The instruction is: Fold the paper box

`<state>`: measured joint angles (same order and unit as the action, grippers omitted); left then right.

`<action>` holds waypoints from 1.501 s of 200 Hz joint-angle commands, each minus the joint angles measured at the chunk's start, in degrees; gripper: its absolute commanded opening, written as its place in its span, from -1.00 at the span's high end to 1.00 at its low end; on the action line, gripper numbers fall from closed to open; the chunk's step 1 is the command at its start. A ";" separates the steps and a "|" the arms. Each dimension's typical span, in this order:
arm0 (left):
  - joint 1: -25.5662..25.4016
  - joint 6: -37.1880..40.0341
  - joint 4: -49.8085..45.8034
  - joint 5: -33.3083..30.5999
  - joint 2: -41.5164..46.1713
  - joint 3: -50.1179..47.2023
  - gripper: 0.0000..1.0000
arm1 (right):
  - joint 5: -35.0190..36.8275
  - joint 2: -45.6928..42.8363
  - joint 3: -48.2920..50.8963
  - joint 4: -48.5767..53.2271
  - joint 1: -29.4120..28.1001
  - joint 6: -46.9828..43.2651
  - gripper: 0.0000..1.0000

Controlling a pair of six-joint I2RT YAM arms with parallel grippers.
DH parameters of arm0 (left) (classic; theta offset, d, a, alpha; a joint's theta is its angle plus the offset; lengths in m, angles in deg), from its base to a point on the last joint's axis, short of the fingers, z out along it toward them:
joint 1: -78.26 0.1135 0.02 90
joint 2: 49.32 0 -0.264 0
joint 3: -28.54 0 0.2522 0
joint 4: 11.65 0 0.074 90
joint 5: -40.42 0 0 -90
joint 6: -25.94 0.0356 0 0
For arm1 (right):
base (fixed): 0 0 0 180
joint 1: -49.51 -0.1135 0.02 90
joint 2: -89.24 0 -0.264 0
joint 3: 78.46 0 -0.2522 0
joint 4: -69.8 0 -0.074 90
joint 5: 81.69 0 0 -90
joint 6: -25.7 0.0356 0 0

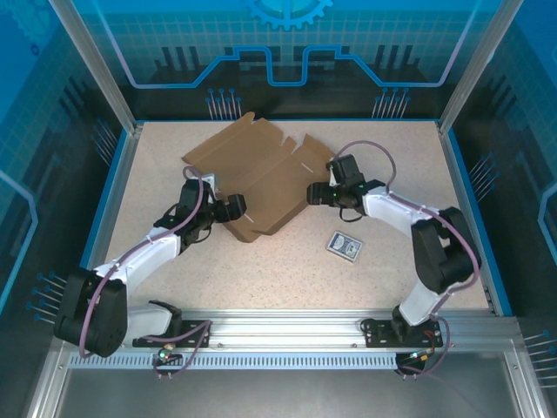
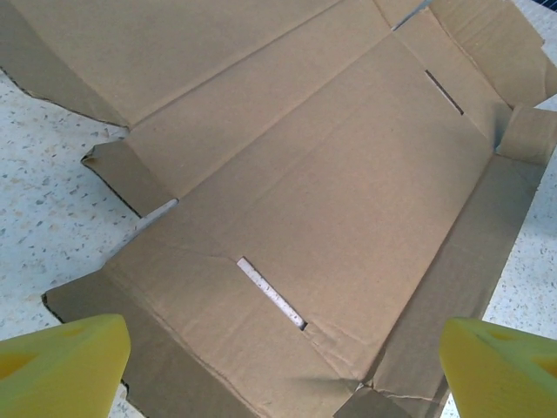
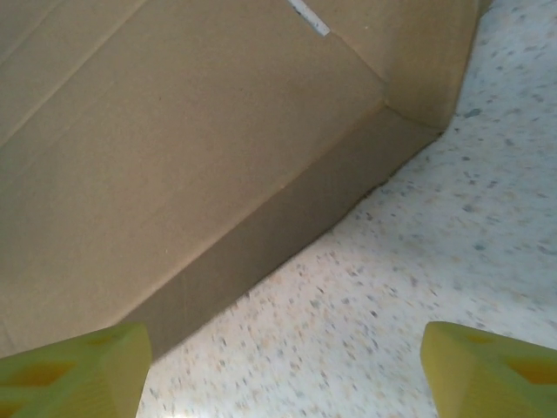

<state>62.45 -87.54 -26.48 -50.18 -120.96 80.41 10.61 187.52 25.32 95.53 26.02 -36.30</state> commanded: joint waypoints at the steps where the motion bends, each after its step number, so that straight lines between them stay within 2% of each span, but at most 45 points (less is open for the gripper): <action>1: -0.09 0.20 -1.35 -0.96 1.73 0.22 -0.86 | -1.96 4.94 -4.22 0.69 -0.31 5.31 -0.54; 41: -0.09 0.15 -1.32 -0.95 2.29 -0.49 -0.86 | -0.11 10.05 -5.31 -2.08 -0.68 12.02 -0.38; 86: -0.05 -0.14 -0.29 -0.72 1.52 -0.69 -0.87 | -1.84 13.28 -6.04 -5.27 -0.94 15.99 -0.27; 129: -0.09 -0.15 -0.14 -0.79 1.41 -0.76 -0.87 | -2.01 16.10 -7.78 -7.44 -1.38 19.77 0.06; 166: -0.09 -0.57 -0.20 -0.52 1.92 -0.84 -0.87 | 1.39 17.34 -9.78 -8.17 -1.73 22.81 0.34; 192: -0.09 -1.12 -0.81 -0.09 3.07 -0.75 -0.87 | 5.06 14.78 -9.41 -8.87 -1.83 23.15 0.54; 216: -0.09 -1.23 -1.83 -0.23 5.49 -0.41 -0.88 | 7.67 9.17 -7.13 -10.99 -1.74 20.11 0.76; 246: -0.09 -1.31 -1.76 -1.51 10.37 0.29 -0.87 | 5.70 0.68 -5.83 -11.22 -1.12 10.02 0.89; 275: -0.09 0.27 2.34 -3.37 16.85 1.14 -0.87 | 0.22 -8.70 -2.23 -14.27 0.41 0.90 1.00; 300: -0.08 5.99 7.61 -2.52 19.86 3.68 -0.86 | -6.85 -15.40 -2.37 -13.74 2.25 -6.05 1.00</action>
<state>62.45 -86.99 -25.10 -51.99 -103.67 80.58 11.07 177.31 22.37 83.86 26.22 -31.97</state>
